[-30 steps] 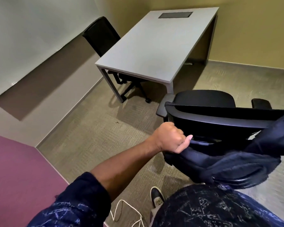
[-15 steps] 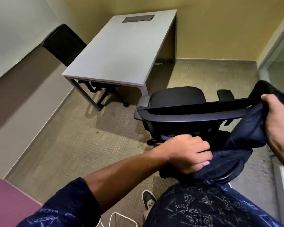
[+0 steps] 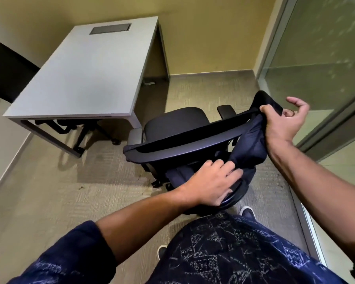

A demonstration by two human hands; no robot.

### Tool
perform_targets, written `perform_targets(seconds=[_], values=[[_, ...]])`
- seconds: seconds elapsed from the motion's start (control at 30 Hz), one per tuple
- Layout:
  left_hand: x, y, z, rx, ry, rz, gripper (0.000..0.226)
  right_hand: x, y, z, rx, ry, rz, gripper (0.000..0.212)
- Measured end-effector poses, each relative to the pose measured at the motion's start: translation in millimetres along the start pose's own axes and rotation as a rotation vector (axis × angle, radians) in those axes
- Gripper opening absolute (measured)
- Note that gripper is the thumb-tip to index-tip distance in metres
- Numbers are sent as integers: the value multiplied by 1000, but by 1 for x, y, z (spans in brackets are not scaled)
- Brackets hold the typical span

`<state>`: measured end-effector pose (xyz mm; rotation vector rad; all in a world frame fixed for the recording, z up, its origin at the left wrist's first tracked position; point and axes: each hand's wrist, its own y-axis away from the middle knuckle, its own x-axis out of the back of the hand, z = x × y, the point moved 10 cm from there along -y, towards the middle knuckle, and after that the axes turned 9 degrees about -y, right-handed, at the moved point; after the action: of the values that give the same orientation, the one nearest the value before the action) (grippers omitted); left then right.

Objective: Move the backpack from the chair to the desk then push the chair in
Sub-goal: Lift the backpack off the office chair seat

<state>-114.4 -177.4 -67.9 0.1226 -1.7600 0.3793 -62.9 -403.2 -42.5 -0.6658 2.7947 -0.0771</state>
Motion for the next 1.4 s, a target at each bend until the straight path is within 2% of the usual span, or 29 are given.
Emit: perform_targets(seconds=[0.2,0.3,0.43,0.53,0.6,0.63,0.7,0.77,0.83,0.93,1.03,1.23,1.33,1.4], values=[[-8,13,-28,208,165,35,53,6,0,5,-66,65,64,58],[-20,22,-37,288,212,-31,55,18,3,8,-101,64,115,60],[-43,30,-46,408,330,-202,64,33,9,15,-114,63,145,57],[-55,30,-29,314,280,-295,67,29,18,15,-69,110,88,56],[-50,28,-27,335,236,-258,74,33,20,12,-80,118,127,56],[-42,25,-25,324,207,-189,75,39,19,11,-97,105,170,55],[-25,18,-6,122,106,-32,62,52,15,8,-134,82,251,54],[-27,17,17,-99,23,-8,54,61,12,6,-145,61,290,51],[-45,16,24,-62,50,-117,62,66,12,7,-145,62,310,48],[-88,15,19,143,142,-391,87,69,18,7,-155,117,330,44],[-115,3,18,142,211,-531,97,79,17,6,-180,157,368,42],[-142,-44,30,3,165,-582,114,104,-5,-12,-135,175,409,41],[-143,-68,29,-14,91,-565,109,115,-20,-22,-145,136,444,42],[-132,-84,23,27,66,-474,100,120,-28,-28,-146,118,454,44]])
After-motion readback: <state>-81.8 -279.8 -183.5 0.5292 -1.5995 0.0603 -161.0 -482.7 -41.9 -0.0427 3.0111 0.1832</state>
